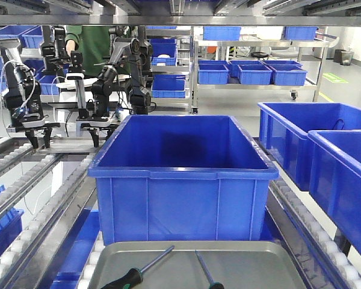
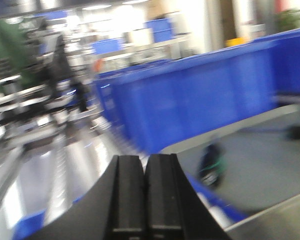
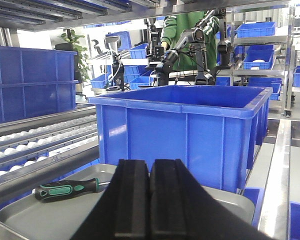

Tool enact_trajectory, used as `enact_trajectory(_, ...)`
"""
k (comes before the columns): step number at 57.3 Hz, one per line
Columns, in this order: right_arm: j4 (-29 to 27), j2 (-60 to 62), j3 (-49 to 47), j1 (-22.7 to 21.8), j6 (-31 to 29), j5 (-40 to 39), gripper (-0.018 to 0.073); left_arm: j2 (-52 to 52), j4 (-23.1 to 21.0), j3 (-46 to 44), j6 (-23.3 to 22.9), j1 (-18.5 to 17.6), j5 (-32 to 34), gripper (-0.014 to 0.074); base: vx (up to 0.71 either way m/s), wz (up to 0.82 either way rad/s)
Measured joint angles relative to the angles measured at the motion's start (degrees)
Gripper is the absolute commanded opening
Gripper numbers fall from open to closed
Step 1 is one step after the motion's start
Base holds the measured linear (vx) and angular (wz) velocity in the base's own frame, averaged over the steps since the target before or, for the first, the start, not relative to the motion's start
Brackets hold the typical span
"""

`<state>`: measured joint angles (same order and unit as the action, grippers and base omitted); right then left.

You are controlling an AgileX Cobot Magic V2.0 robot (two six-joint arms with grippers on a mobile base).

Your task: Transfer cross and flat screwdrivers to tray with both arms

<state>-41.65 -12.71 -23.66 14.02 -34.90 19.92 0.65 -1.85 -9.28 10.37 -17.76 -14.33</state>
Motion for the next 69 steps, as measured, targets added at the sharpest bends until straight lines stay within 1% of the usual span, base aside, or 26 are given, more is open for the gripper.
enact_trajectory(4,0.0,0.0,0.0,0.0,0.0,0.0,-0.0009,0.0,0.1,5.0,-1.6,4.2,1.8,-0.0001,0.0,0.0)
enact_trajectory(9,0.0,0.0,0.0,0.0,0.0,0.1,-0.0009,0.0,0.2,10.5,-3.8,7.6,3.3,-0.0001,0.0,0.0)
enact_trajectory(12,0.0,0.0,0.0,0.0,0.0,0.0,-0.0009,0.0,0.8,10.9,-4.4,8.7,5.2,-0.0001,0.0,0.0)
enact_trajectory(17,0.0,0.0,0.0,0.0,0.0,0.0,-0.0009,0.0,2.6,10.9,-4.4,8.9,7.4,-0.0001,0.0,0.0)
enact_trajectory(21,0.0,0.0,0.0,0.0,0.0,0.0,-0.0009,0.0,3.0,10.9,-4.4,8.9,8.4,-0.0001,0.0,0.0)
enact_trajectory(59,0.1,0.0,0.0,0.0,0.0,0.0,-0.0009,0.0,3.1,10.9,-4.4,8.9,8.4,-0.0001,0.0,0.0)
enact_trajectory(63,2.7,0.0,0.0,-0.1,0.1,0.0,-0.0009,0.0,3.2,10.9,-4.4,8.9,8.4,-0.0001,0.0,0.0)
enact_trajectory(66,7.7,0.0,0.0,-1.0,2.0,0.7,-0.0009,0.0,3.2,10.9,-4.4,8.9,8.4,-0.0001,0.0,0.0)
enact_trajectory(69,14.0,0.0,0.1,-3.3,6.9,1.8,-0.0009,0.0,3.2,10.9,-4.4,8.9,8.4,-0.0001,0.0,0.0)
